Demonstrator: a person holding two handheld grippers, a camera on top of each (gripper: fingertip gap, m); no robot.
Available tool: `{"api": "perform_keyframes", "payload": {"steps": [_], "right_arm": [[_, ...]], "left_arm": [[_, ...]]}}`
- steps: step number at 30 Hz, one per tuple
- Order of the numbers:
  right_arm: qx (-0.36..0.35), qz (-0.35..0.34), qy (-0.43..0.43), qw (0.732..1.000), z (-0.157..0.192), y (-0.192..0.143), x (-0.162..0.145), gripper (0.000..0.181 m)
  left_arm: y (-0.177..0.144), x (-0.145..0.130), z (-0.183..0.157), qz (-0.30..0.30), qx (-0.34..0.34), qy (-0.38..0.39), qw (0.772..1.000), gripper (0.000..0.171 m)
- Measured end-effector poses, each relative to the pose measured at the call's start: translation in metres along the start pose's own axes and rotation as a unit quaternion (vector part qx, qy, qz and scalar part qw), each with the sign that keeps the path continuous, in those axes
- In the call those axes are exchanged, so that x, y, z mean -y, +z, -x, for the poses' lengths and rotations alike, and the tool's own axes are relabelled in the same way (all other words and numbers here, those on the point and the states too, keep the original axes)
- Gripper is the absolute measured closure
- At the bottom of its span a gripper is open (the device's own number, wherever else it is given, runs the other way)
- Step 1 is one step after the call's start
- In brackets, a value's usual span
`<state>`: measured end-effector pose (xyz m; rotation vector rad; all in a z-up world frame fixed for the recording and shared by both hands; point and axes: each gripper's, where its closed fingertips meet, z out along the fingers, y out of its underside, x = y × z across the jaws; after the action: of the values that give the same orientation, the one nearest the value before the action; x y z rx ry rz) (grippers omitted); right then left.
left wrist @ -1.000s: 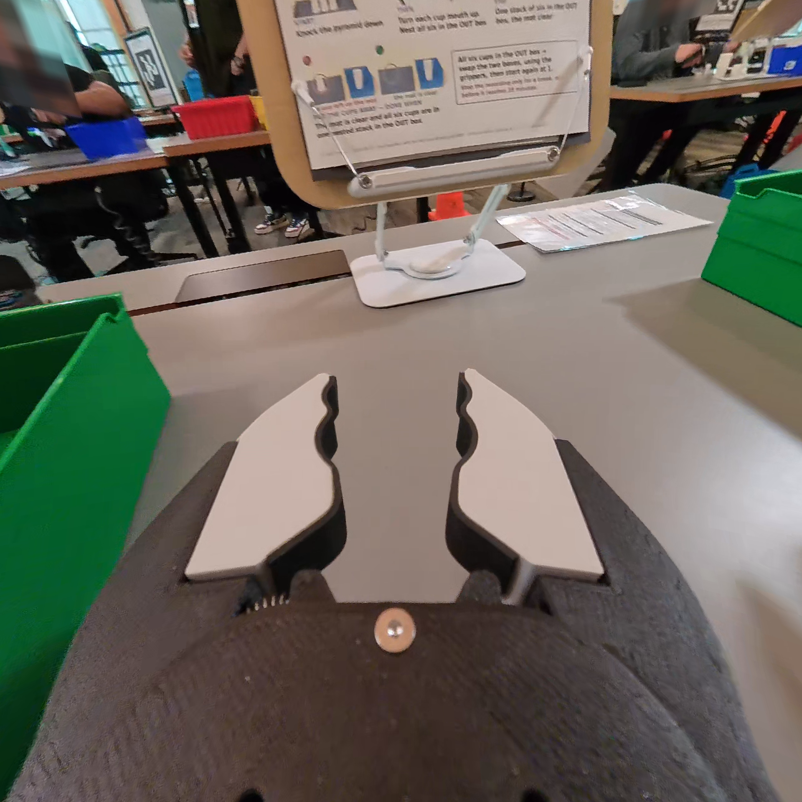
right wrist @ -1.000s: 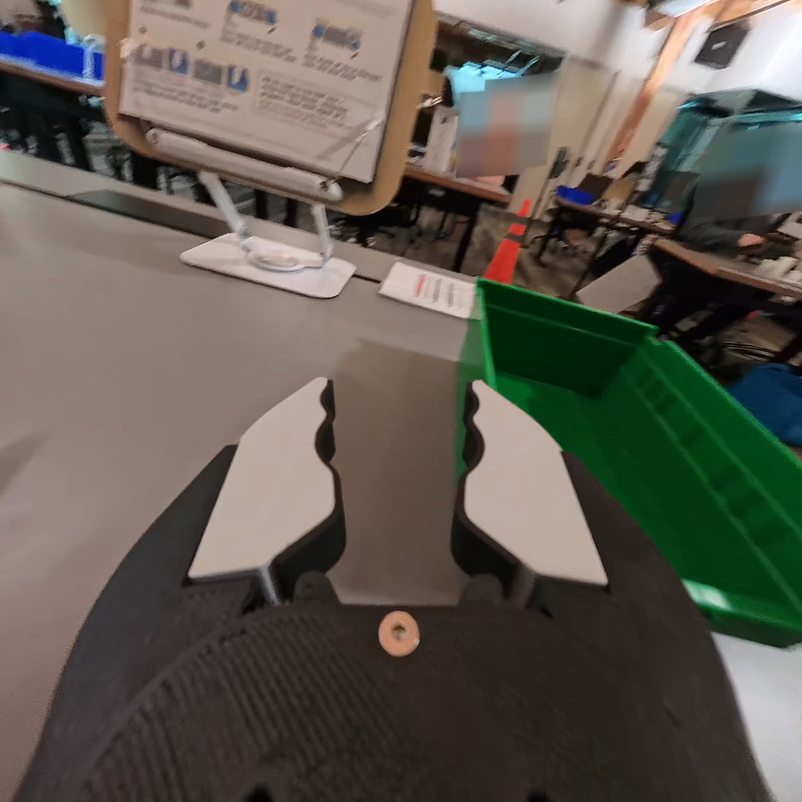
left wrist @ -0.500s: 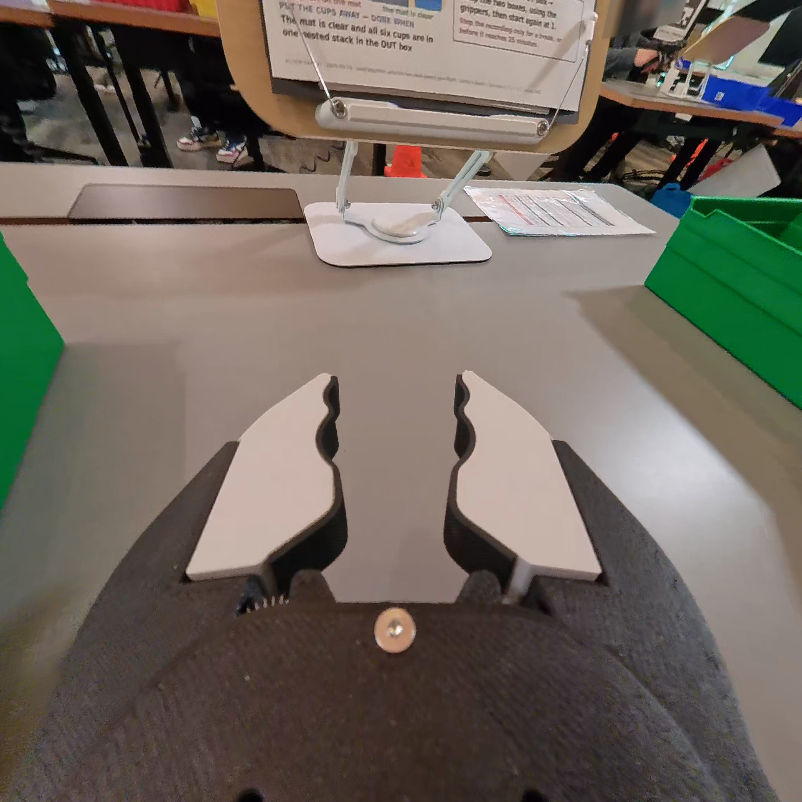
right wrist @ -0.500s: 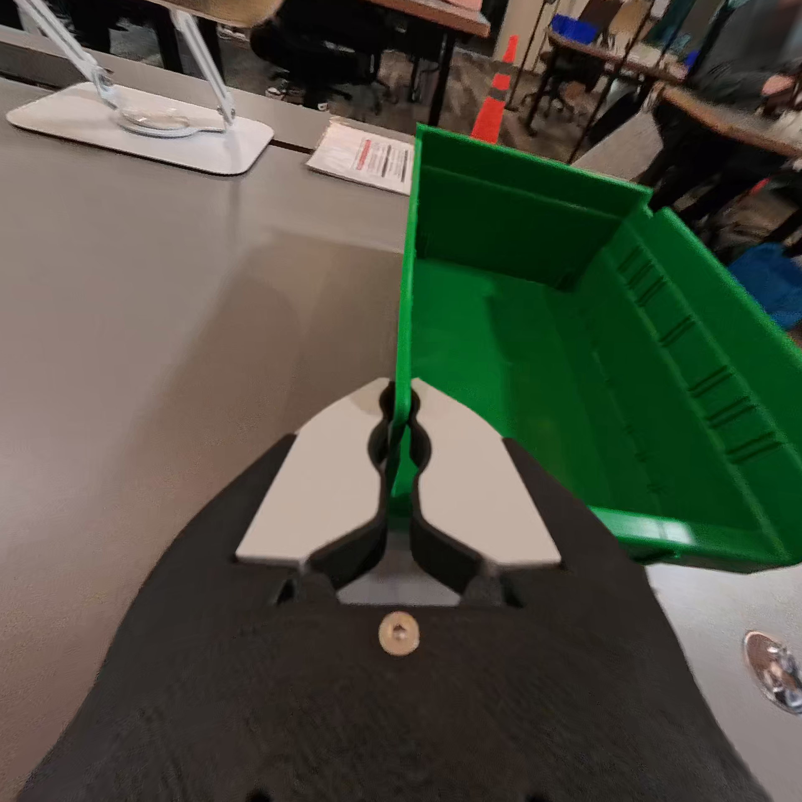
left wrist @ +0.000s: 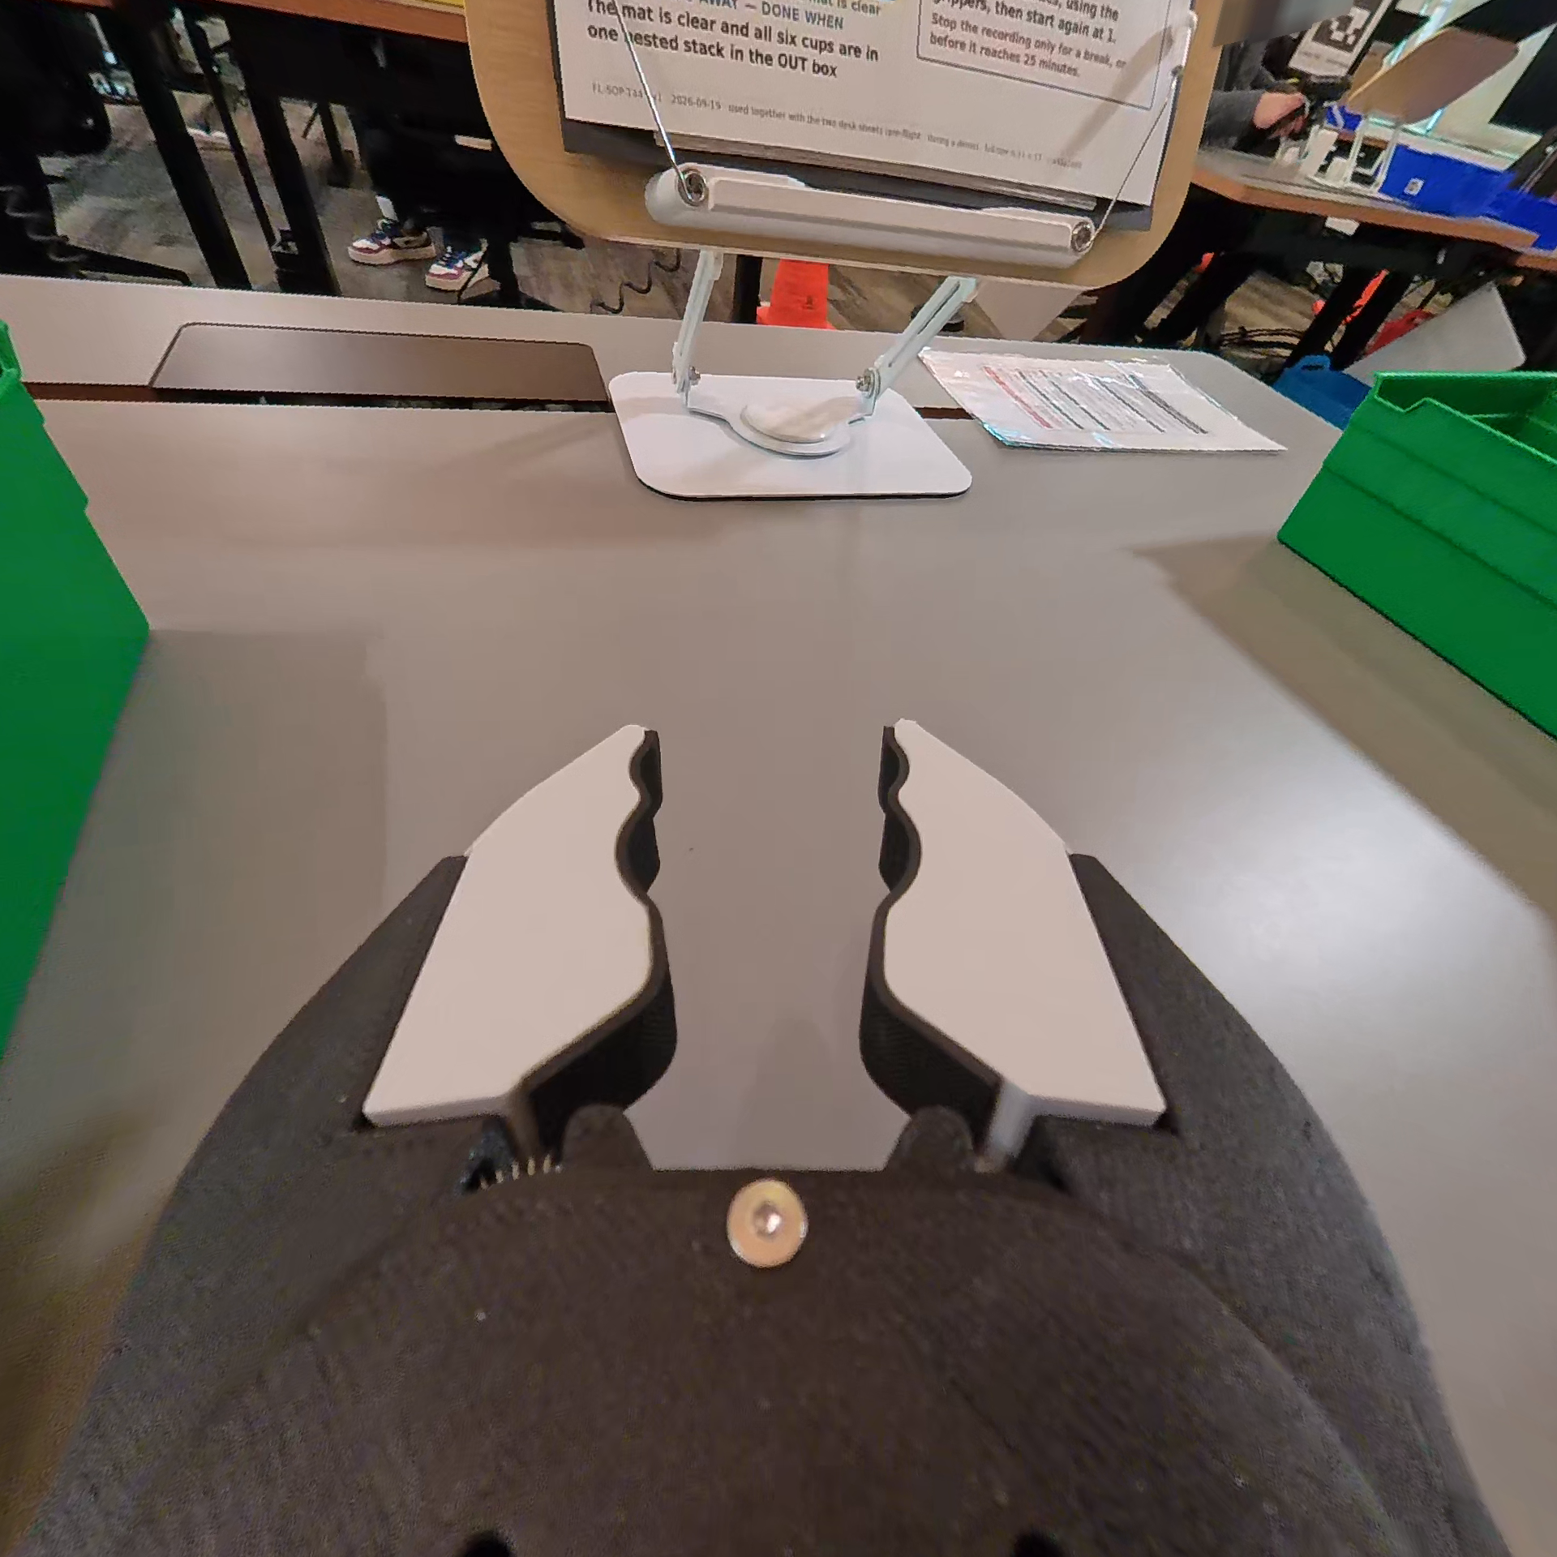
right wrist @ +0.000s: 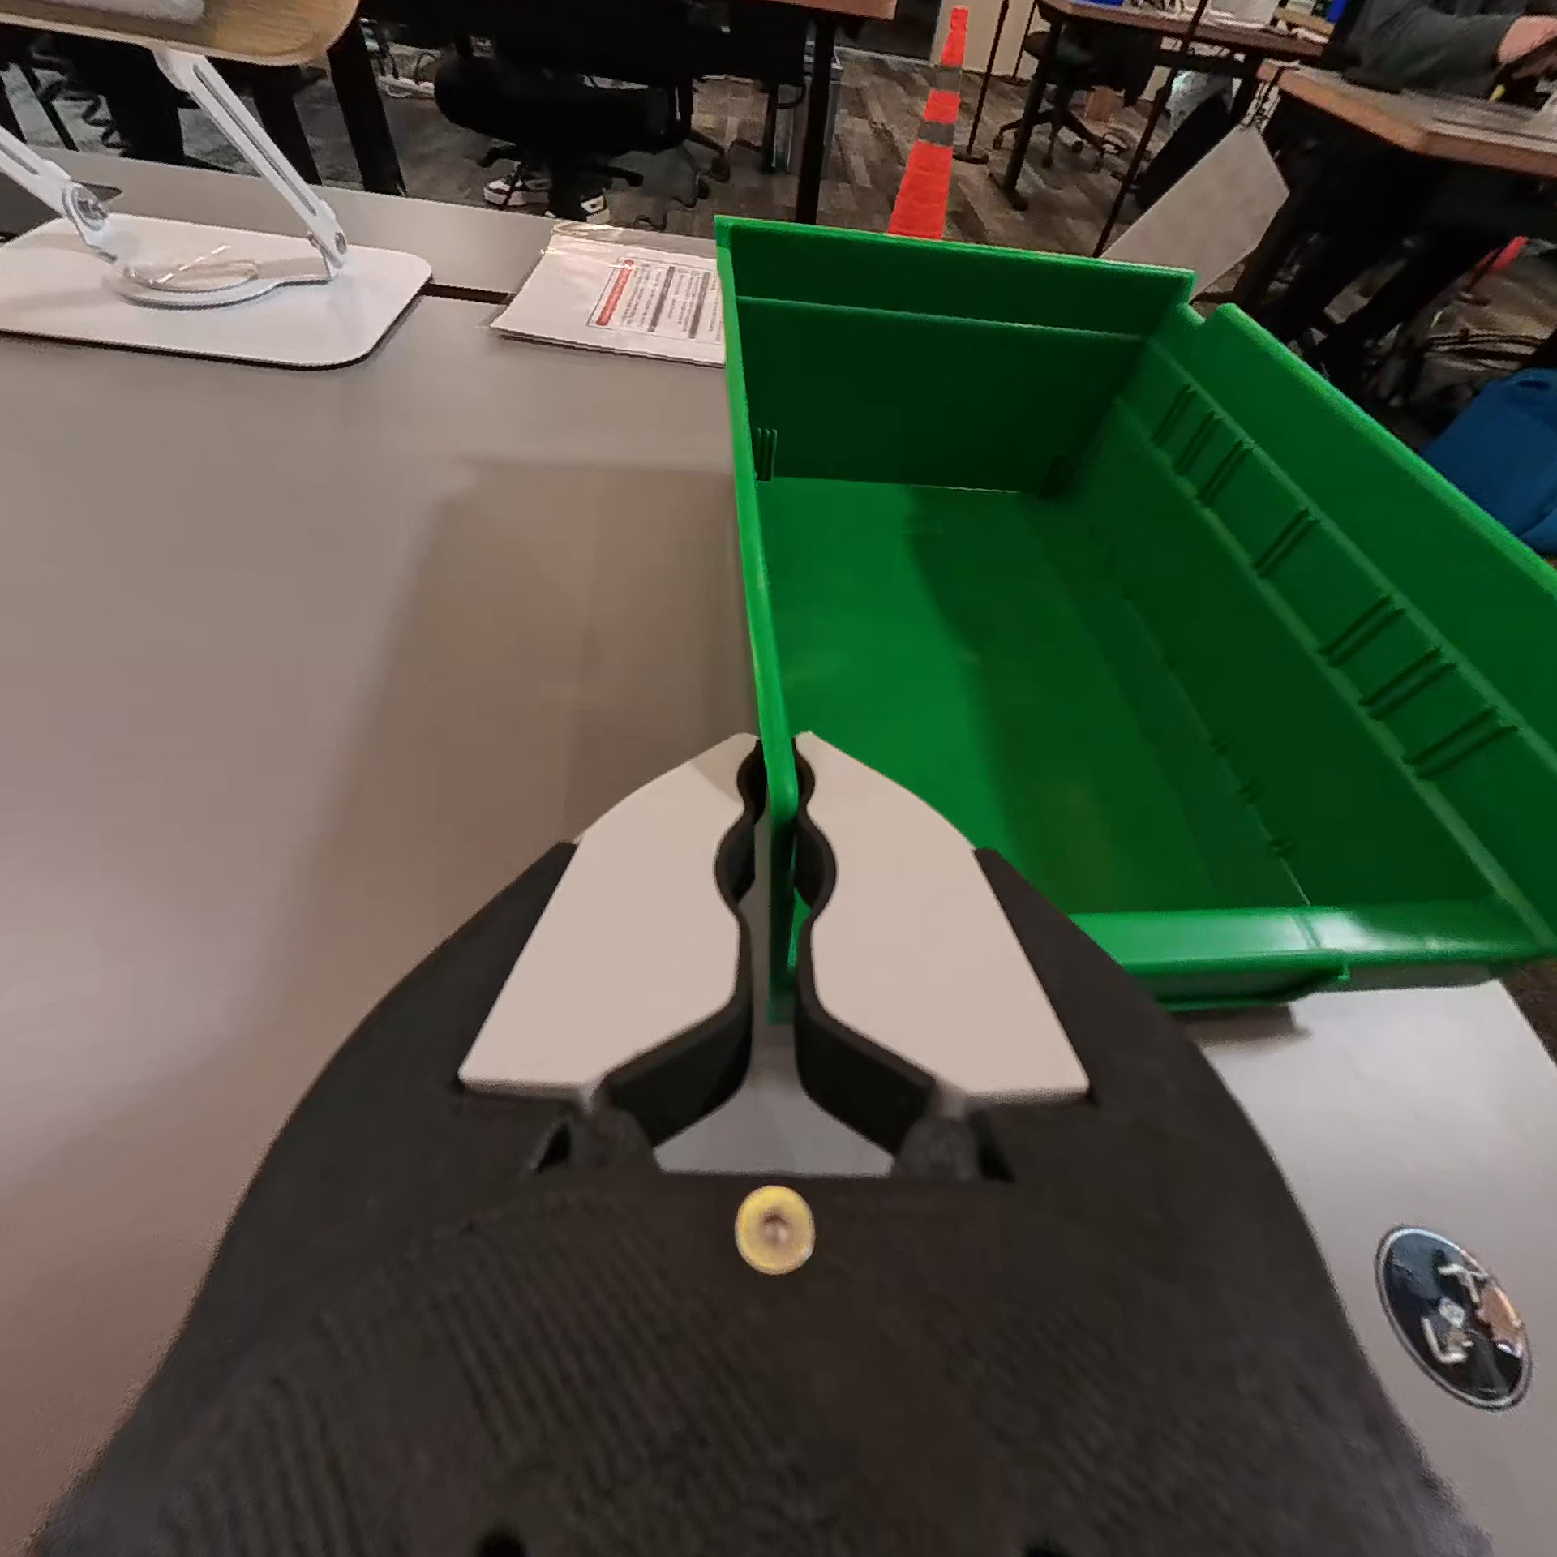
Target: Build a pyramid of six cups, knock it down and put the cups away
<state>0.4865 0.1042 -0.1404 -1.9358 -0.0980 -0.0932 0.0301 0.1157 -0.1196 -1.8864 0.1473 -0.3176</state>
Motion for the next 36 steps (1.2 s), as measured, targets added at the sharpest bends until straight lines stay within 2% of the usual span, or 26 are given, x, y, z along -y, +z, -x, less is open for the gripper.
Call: {"api": "perform_keyframes", "payload": {"steps": [15, 16, 19, 21, 25, 28, 31, 36], "right_arm": [[0.002, -0.011, -0.036, 0.999, 0.012, 0.005, 0.004, 0.178], [-0.006, -0.012, -0.042, 0.999, 0.011, 0.004, 0.005, 0.175], [-0.01, -0.061, -0.076, 0.995, 0.02, -0.007, 0.025, 0.15], [0.002, -0.103, -0.098, 0.99, 0.034, -0.018, 0.041, 0.147], [0.036, -0.152, -0.142, 0.977, 0.064, -0.032, 0.055, 0.16], [0.078, -0.172, -0.145, 0.971, 0.087, -0.034, 0.058, 0.173], [0.127, -0.175, -0.134, 0.967, 0.109, -0.03, 0.06, 0.176], [0.162, -0.169, -0.128, 0.964, 0.132, -0.02, 0.063, 0.176]], "left_arm": [[0.001, -0.004, -0.002, 0.009, -0.001, 0.012, 1.0, 0.12], [0.001, -0.004, -0.001, 0.01, 0.0, 0.012, 1.0, 0.12], [0.001, -0.004, 0.001, 0.01, 0.004, 0.012, 1.0, 0.119], [0.0, -0.003, 0.003, 0.008, 0.01, 0.013, 1.0, 0.119], [-0.001, -0.002, 0.01, 0.007, 0.024, 0.015, 1.0, 0.118], [-0.005, -0.002, 0.017, 0.007, 0.038, 0.017, 0.999, 0.119], [-0.014, 0.001, 0.027, -0.006, 0.056, 0.022, 0.998, 0.12], [-0.037, 0.01, 0.054, -0.042, 0.078, -0.009, 0.996, 0.125]]}}
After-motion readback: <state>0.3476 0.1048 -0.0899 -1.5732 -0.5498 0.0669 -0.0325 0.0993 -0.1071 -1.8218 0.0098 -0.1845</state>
